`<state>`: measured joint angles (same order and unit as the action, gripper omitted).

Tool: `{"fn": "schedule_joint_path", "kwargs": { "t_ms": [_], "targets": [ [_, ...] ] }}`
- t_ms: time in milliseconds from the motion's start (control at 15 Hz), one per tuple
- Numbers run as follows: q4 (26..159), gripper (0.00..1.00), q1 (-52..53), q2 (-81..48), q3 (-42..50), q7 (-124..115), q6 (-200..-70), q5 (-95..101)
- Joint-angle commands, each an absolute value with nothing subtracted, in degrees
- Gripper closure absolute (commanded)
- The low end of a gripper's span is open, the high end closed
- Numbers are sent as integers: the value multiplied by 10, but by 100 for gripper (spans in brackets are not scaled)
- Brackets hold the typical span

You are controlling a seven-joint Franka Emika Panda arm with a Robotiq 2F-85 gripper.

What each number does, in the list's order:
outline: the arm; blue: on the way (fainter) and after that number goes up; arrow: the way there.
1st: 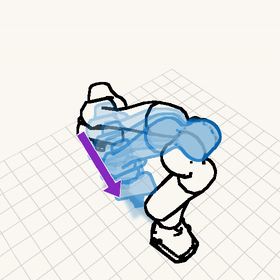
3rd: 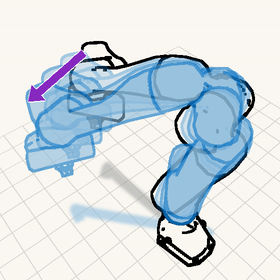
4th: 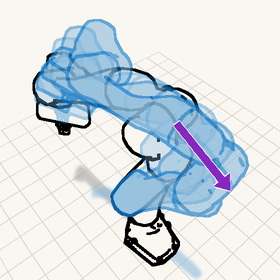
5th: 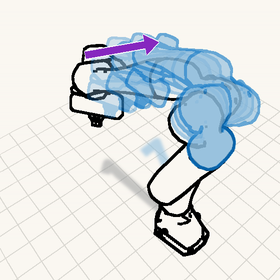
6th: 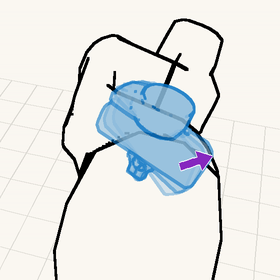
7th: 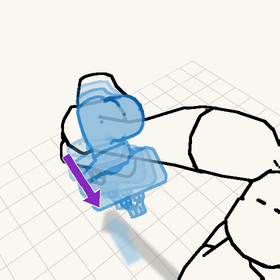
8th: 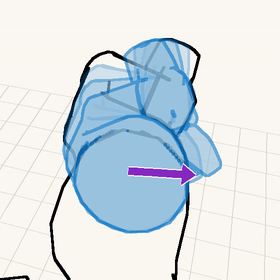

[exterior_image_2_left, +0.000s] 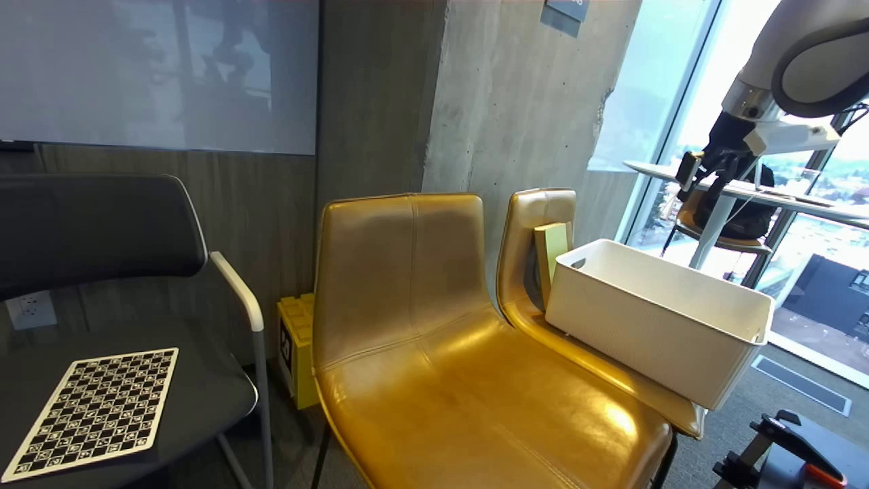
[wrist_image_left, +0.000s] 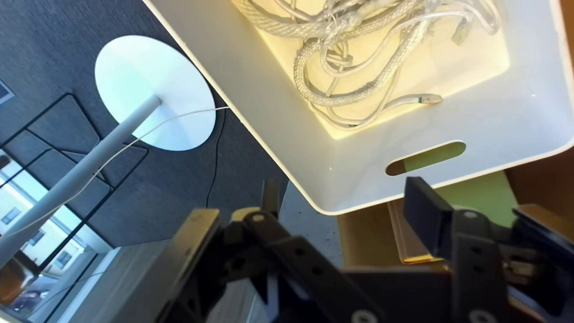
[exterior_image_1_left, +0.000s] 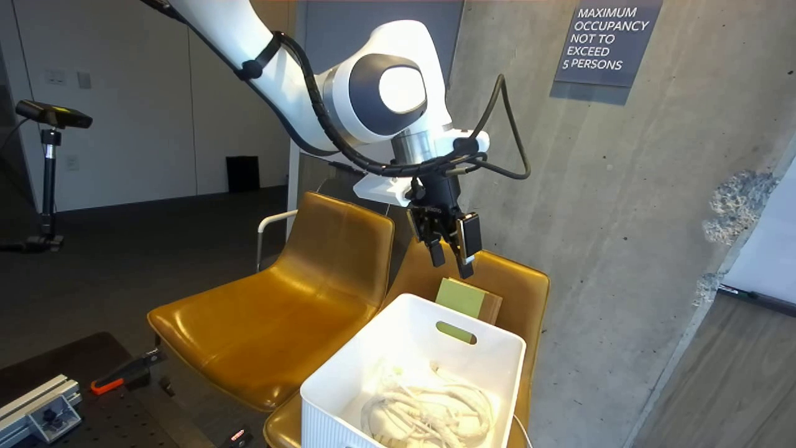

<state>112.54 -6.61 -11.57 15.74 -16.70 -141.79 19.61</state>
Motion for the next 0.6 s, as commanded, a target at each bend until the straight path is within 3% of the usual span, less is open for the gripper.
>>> {"fn": "schedule_joint_path", "kwargs": {
  "t_ms": [0, 533],
  "targets": [
    [1159, 0, -68, -75, 129, -135, -1377, 146],
    [1162, 0, -70, -15, 100, -117, -1221, 113]
  ]
}}
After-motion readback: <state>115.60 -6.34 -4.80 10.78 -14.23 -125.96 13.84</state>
